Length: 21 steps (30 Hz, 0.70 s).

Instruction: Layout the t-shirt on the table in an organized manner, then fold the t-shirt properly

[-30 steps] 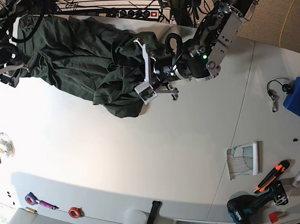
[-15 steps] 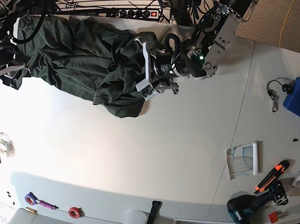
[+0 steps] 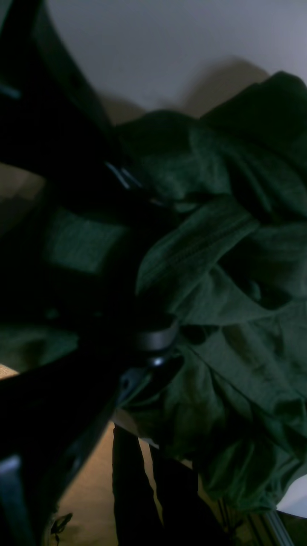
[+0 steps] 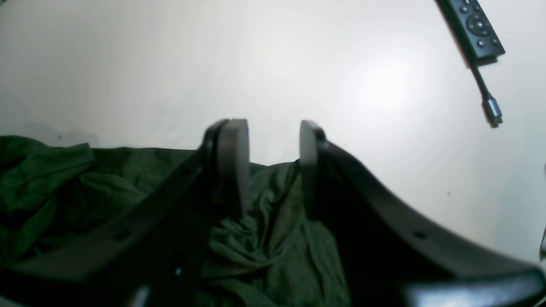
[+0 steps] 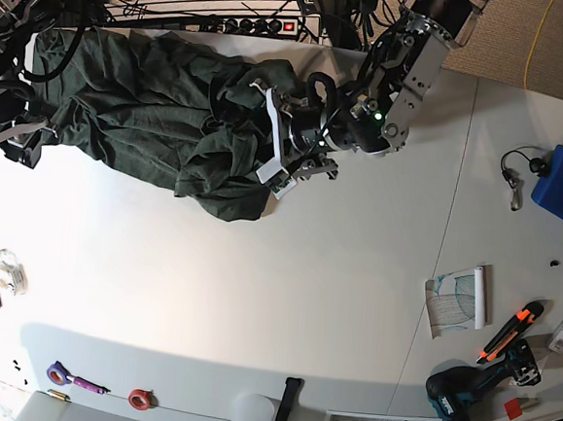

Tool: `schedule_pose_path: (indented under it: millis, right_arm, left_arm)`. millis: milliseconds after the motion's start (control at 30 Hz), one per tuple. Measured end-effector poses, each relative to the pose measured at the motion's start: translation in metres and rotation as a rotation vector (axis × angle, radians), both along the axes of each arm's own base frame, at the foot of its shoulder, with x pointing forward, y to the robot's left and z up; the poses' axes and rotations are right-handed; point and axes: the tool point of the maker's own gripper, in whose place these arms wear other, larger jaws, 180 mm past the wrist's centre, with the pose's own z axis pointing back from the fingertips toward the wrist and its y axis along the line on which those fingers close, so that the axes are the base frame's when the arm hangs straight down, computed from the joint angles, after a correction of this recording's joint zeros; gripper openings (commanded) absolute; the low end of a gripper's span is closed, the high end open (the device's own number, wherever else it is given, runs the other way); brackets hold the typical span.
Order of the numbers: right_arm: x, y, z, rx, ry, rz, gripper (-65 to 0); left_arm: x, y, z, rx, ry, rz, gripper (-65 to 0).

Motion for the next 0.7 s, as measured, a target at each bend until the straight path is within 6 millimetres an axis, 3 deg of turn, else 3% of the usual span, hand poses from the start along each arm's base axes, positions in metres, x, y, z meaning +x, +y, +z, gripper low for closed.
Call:
schedule_pose_path:
  millis: [200, 333, 567, 700]
  right_arm:
    - [0.0, 0.0, 0.0, 0.0, 0.0, 0.0, -44.9]
    - [0.0, 0.0, 0.0, 0.0, 0.0, 0.0, -44.9]
    - [0.0, 0.0, 0.0, 0.0, 0.0, 0.001, -44.9]
    - [0.0, 0.0, 0.0, 0.0, 0.0, 0.0, -44.9]
  left_arm:
    - [-0.018, -0.029, 0.006, -0.025, -0.025, -0.065, -35.1]
    - [-0.016, -0.046, 0.014, -0.016, -0.075, -0.05, -37.1]
    - [0.012, -0.024, 0.006, 0.144, -0.179, 0.037, -37.1]
    - [0.012, -0.02, 0.001, 0.182, -0.18, 0.038, -37.1]
